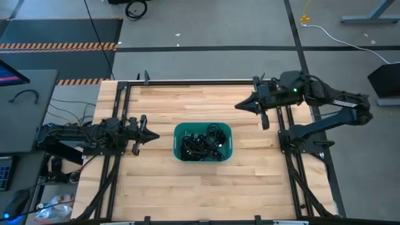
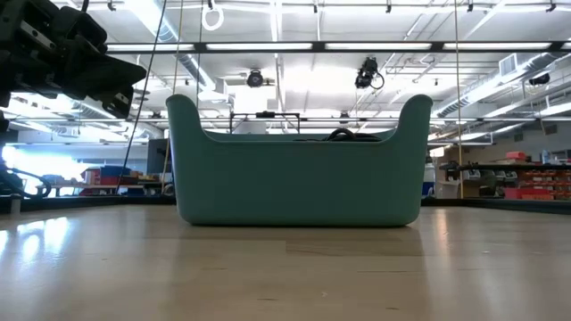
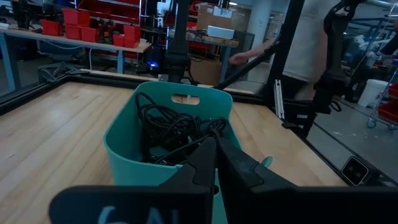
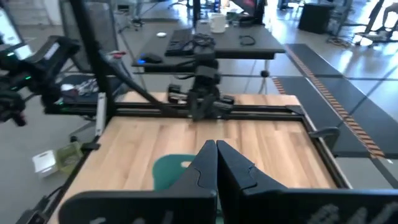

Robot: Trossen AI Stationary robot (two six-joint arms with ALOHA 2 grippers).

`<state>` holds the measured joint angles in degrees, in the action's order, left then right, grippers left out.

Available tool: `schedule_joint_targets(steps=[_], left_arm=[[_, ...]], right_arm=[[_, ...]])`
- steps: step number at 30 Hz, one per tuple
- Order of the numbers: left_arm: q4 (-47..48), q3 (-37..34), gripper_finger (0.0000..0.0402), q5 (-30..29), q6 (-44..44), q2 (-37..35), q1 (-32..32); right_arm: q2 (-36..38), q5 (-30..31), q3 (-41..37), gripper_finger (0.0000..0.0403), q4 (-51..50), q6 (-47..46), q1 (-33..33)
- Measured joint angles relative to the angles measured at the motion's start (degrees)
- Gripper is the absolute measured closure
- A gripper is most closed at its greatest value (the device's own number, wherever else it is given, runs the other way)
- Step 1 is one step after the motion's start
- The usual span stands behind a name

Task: Pick and place USB-C Cables
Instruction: Return to Home Position

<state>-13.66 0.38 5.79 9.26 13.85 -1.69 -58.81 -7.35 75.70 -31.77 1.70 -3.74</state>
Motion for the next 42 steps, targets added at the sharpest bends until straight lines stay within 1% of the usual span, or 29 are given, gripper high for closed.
schedule_joint_targets(steps=[3,7,11,17,20,27,32,36,39,42], left_arm=[[0.0,0.0,0.0381,0.0,0.0,0.0,0.0],[0.0,0.0,0.0381,0.0,0.0,0.0,0.0],[0.0,0.0,0.0381,0.0,0.0,0.0,0.0],[0.1,0.0,0.0381,0.0,0.0,0.0,0.0],[0.4,0.0,0.0381,0.0,0.0,0.0,0.0],[3.1,0.0,0.0381,0.0,0.0,0.0,0.0],[4.7,0.0,0.0381,0.0,0.0,0.0,0.0],[4.6,0.0,0.0381,0.0,0.0,0.0,0.0],[4.6,0.0,0.0381,0.0,0.0,0.0,0.0],[4.6,0.0,0.0381,0.0,0.0,0.0,0.0]], right_arm=[[2.0,2.1,-2.7,0.0403,1.0,-0.2,2.7],[5.6,3.4,-9.4,0.0403,7.0,-2.4,5.3],[10.9,3.7,-18.7,0.0403,16.2,-6.1,6.5],[19.9,6.3,-34.7,0.0403,31.6,-12.3,7.2],[23.1,7.3,-40.9,0.0403,36.8,-15.1,7.1],[28.7,10.6,-49.9,0.0403,40.9,-17.3,7.1],[32.3,12.2,-57.1,0.0403,49.5,-17.6,7.1],[35.6,13.9,-64.0,0.0403,56.9,-19.8,7.1],[37.7,16.3,-68.4,0.0403,59.5,-22.2,7.1],[39.4,18.2,-71.2,0.0403,60.2,-23.8,7.1]])
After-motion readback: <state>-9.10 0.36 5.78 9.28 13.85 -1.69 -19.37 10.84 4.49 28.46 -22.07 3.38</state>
